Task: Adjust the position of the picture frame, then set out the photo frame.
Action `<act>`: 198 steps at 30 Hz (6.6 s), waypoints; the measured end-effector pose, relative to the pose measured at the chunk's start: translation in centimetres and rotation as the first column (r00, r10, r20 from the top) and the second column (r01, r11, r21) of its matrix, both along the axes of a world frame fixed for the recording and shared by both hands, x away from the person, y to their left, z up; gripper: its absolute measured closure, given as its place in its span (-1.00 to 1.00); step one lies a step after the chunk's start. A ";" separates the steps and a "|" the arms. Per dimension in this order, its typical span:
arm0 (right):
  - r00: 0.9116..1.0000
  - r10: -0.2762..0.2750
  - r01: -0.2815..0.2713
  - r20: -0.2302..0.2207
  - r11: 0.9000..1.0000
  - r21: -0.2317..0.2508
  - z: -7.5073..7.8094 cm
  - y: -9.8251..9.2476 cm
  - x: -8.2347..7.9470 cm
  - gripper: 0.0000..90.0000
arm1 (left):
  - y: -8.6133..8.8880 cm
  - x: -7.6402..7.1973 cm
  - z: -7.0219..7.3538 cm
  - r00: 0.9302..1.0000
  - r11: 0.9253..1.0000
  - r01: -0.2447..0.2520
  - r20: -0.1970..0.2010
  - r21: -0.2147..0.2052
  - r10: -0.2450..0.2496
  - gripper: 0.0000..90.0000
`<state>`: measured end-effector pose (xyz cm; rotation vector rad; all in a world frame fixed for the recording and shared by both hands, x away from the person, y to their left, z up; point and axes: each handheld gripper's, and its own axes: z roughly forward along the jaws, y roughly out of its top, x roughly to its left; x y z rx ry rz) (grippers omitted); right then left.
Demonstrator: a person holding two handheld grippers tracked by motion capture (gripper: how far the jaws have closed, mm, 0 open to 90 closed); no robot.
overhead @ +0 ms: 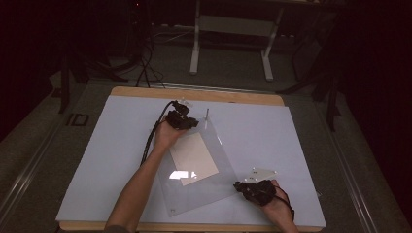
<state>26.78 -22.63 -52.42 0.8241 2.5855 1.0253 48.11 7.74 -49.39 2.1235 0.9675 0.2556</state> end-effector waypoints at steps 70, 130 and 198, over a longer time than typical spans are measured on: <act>0.974 -0.224 0.226 -0.033 0.962 0.152 4.4 -3.4 9.2 0.82 | 7.5 -1.0 0.5 0.999 0.988 0.029 -0.027 0.150 -0.025 0.89; 0.956 -0.285 0.294 -0.075 0.940 0.174 -0.5 -1.5 15.7 0.83 | 11.0 -7.3 -1.9 0.995 0.993 -0.098 0.003 0.065 0.098 0.67; 0.950 -0.313 0.302 0.005 0.920 0.250 0.9 -1.9 14.7 0.87 | 12.5 -8.3 -3.6 0.983 0.977 -0.130 0.106 -0.169 0.149 0.86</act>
